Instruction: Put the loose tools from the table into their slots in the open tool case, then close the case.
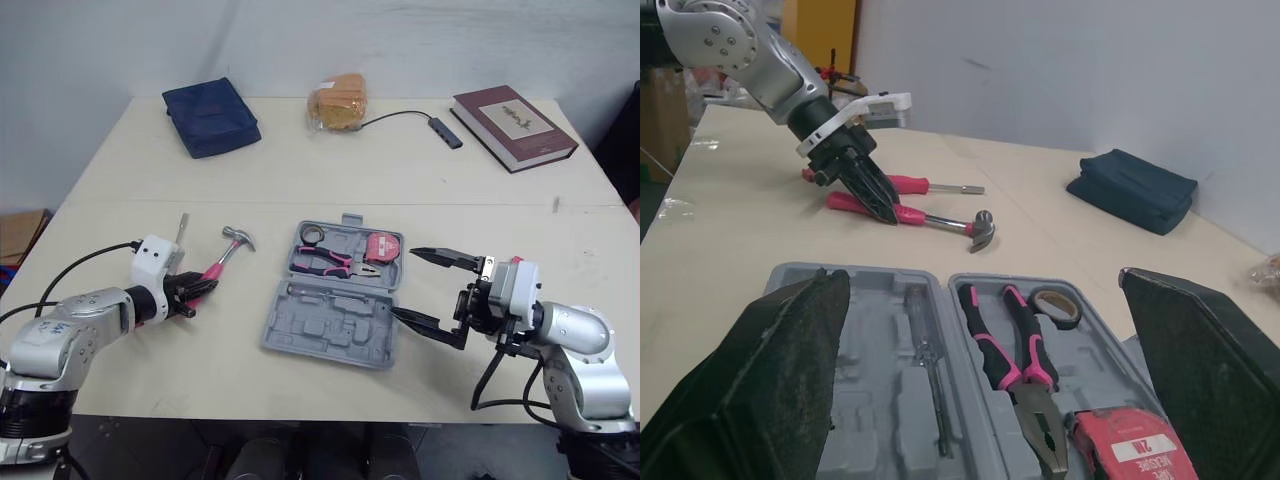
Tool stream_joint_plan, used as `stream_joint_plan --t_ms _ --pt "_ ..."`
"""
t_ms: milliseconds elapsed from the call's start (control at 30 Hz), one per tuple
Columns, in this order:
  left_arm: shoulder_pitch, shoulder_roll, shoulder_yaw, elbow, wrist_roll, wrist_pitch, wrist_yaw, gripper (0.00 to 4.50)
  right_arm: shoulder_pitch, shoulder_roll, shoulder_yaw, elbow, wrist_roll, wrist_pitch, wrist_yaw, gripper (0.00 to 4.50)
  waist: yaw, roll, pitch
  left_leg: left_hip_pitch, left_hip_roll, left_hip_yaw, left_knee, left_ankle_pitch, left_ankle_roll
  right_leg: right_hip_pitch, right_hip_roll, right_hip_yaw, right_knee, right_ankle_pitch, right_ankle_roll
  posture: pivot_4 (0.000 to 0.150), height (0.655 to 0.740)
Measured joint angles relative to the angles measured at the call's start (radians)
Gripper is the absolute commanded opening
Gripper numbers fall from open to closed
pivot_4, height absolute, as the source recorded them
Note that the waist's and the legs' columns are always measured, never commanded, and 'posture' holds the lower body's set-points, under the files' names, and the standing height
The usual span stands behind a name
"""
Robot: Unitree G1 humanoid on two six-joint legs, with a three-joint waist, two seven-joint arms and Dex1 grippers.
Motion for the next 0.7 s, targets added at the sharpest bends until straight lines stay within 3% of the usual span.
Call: stream_joint_plan --t_ms 167,267,367,500,700 --pt "0.000 -0.051 0.001 0.047 0.018 -0.134 -0.060 0.54 0.008 -0.004 -0.004 -0.005 -0.006 0.001 -0.020 4.50 0.015 0.000 0.000 -0.001 -0.001 0.000 0.001 0.001 0.001 0.000 0.000 -0.001 0.000 0.000 0.000 0.150 0.7400" --pt "-0.020 -0.078 0.006 0.052 0.000 -0.305 -0.180 0.54 0.029 -0.023 -0.030 -0.004 -0.019 0.003 -0.029 4.50 0.017 -0.003 0.001 -0.004 0.000 -0.001 0.002 0.001 0.001 -0.002 0.000 -0.002 -0.001 0.000 0.000 0.150 0.7400" --pt "-0.062 0.008 -0.018 0.002 0.000 -0.421 -0.354 0.54 0.045 -0.053 -0.056 0.011 -0.022 0.011 -0.022 4.50 0.013 -0.005 0.002 -0.004 0.000 0.000 0.001 0.001 0.001 -0.002 0.002 -0.005 -0.001 0.000 0.001 0.150 0.7400" --pt "-0.178 0.033 -0.157 -0.012 0.007 -0.493 -0.554 0.54 0.077 -0.091 -0.091 0.043 -0.030 0.007 0.017 4.50 0.013 -0.005 0.002 -0.004 -0.001 0.002 0.002 0.001 0.003 -0.001 0.004 -0.009 -0.002 0.001 0.001 0.150 0.7400" --pt "-0.333 0.006 -0.370 0.006 0.091 -0.554 -0.723 0.54 0.117 -0.111 -0.129 0.071 -0.039 -0.020 0.063 4.50 0.013 -0.006 0.003 -0.004 -0.001 0.002 0.006 0.001 0.004 -0.001 0.005 -0.009 -0.001 0.001 0.002 0.150 0.7400"
